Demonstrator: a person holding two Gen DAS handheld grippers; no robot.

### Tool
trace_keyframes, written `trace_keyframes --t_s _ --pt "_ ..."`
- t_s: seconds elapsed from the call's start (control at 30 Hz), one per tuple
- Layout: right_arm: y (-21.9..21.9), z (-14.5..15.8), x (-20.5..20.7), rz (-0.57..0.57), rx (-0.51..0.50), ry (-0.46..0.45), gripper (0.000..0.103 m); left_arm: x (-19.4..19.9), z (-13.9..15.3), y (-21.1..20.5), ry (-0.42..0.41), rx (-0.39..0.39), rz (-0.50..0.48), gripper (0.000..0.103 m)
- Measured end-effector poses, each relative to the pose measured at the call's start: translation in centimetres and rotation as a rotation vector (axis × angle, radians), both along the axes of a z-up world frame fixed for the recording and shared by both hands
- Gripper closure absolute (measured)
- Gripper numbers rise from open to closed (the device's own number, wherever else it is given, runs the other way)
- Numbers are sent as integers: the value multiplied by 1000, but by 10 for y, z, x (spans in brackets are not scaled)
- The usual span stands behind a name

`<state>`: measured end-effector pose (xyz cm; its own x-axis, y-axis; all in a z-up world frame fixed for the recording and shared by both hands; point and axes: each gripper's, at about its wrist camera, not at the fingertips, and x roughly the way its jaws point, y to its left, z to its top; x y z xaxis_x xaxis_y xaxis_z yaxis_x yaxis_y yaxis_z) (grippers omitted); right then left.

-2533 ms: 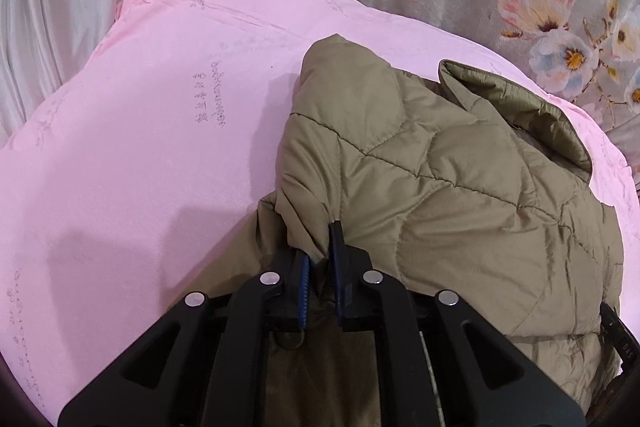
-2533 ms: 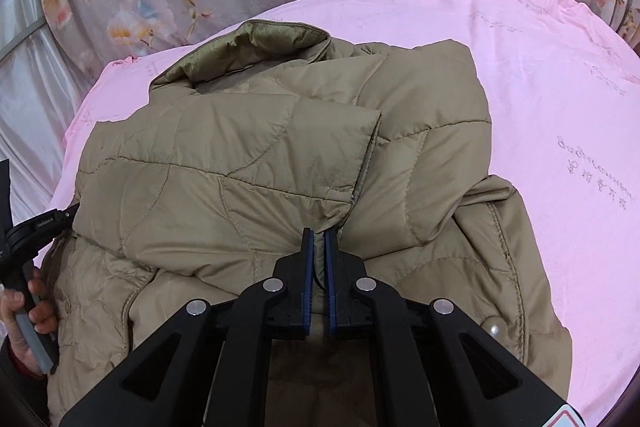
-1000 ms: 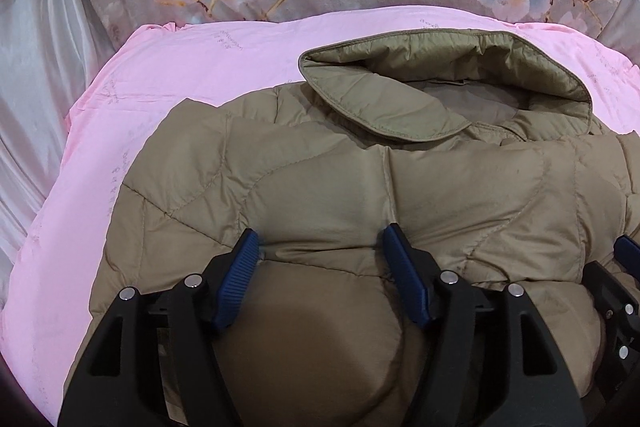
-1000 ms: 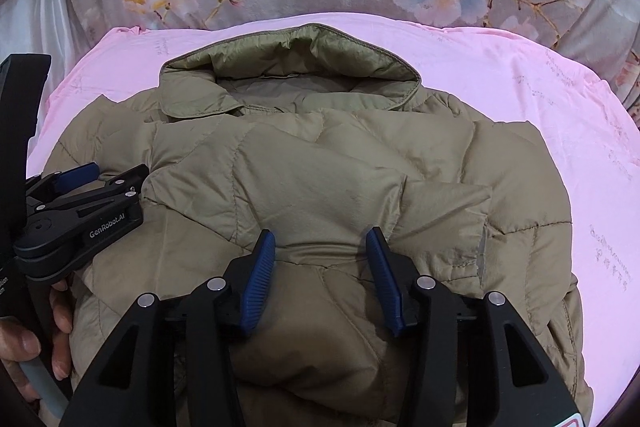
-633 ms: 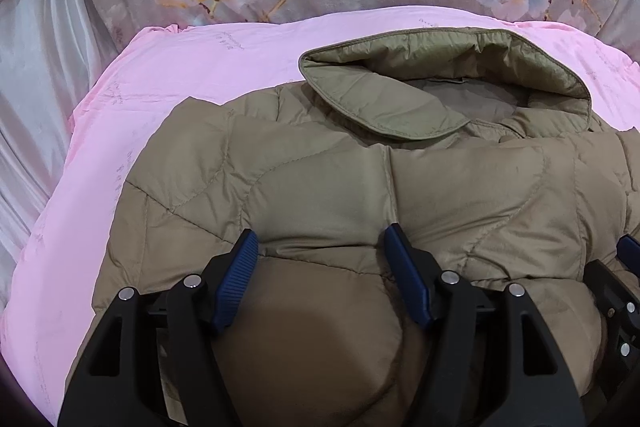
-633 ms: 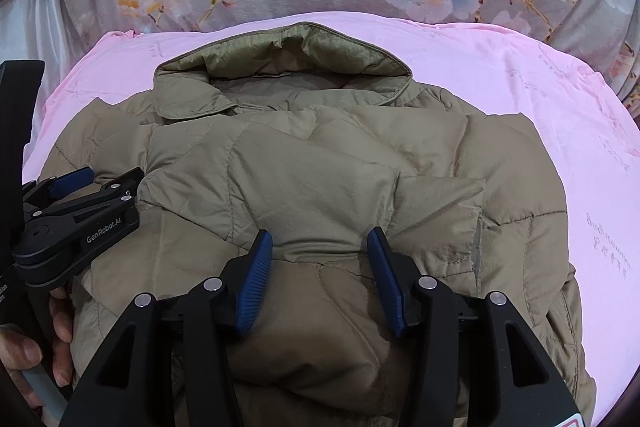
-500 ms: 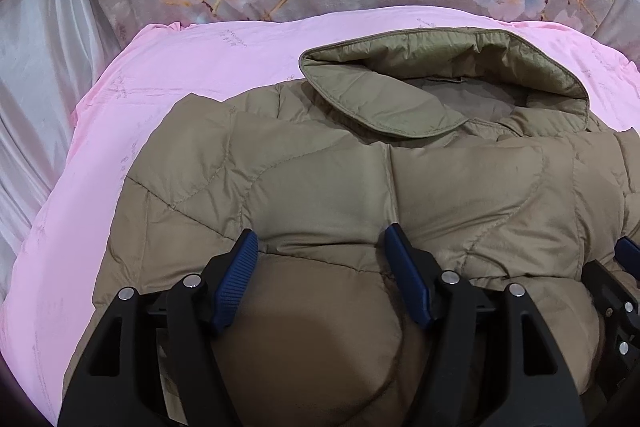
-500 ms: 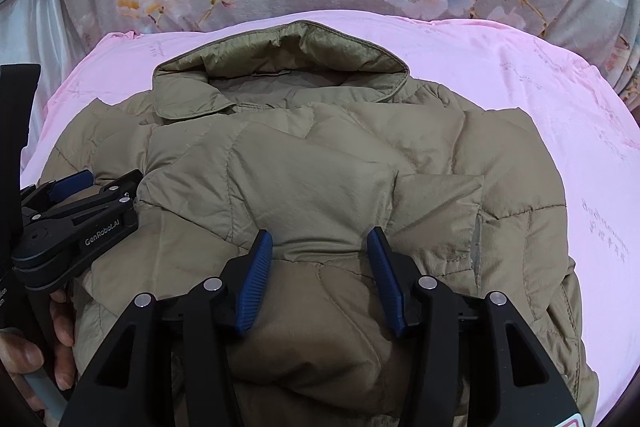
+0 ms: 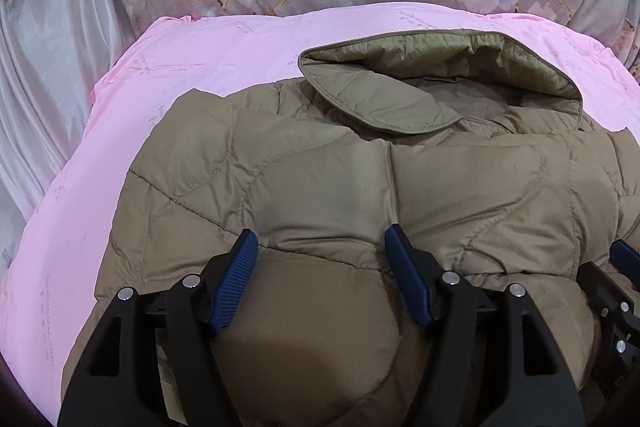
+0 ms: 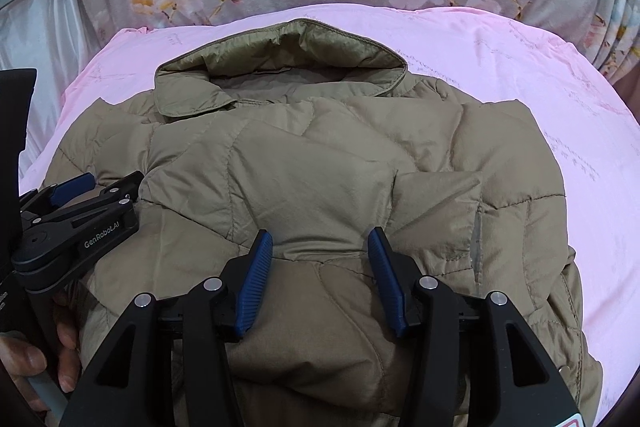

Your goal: Fold large clothes

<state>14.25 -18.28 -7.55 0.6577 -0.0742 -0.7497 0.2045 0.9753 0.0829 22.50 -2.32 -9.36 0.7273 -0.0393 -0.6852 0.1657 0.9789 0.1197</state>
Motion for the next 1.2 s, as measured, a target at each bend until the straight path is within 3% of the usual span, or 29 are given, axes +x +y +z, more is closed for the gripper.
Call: trace_keyframes --t_s 0.1,0.2,0.23,0.3,0.37,0.43,0.57,0.63,0.67,0.7,0.73,0.77,0.8,0.9,0.97,1.0,1.03,1.1,1.2 --pt "0 4 -2 15 0 12 51 -1 7 8 24 -43 -21 34" --pt "-14 23 6 57 66 -3 42 5 27 18 61 -124 -60 32" --pt "-23 34 10 50 82 -31 40 10 35 22 61 -157 -71 28" --pt "-42 50 22 23 106 -74 30 28 56 31 58 -237 -80 11" --pt "-71 55 49 6 212 -67 30 56 65 38 84 -323 -92 7" --pt "-96 47 75 -38 320 -44 30 93 58 41 155 -368 -71 7" --pt "-115 10 115 -79 431 64 30 139 21 42 344 -489 -24 8" --pt "-113 0 126 -67 460 74 39 144 16 40 353 -529 -19 15" --pt "-110 -2 131 -48 461 72 62 147 17 36 351 -534 -33 28" --pt "-105 -3 141 -9 478 83 78 150 19 32 358 -546 -57 46" --pt "-102 -3 146 5 489 90 85 155 21 25 381 -571 -96 54" --pt "-101 2 152 7 498 77 93 157 24 21 387 -579 -100 69" --pt "-104 10 155 10 514 44 95 159 31 19 376 -593 -101 86" --pt "-115 51 149 80 681 -191 96 156 65 27 283 -674 -123 93" --pt "-117 59 137 105 694 -262 98 146 77 38 229 -704 -136 94" --pt "-114 56 135 93 641 -241 98 139 75 38 209 -662 -141 95" --pt "-106 34 131 38 432 -119 98 133 68 34 197 -583 -131 95" --pt "-104 20 130 33 395 -71 98 130 43 27 213 -471 -117 96" --pt "-106 -16 120 4 407 6 97 129 5 27 265 -445 -84 96"
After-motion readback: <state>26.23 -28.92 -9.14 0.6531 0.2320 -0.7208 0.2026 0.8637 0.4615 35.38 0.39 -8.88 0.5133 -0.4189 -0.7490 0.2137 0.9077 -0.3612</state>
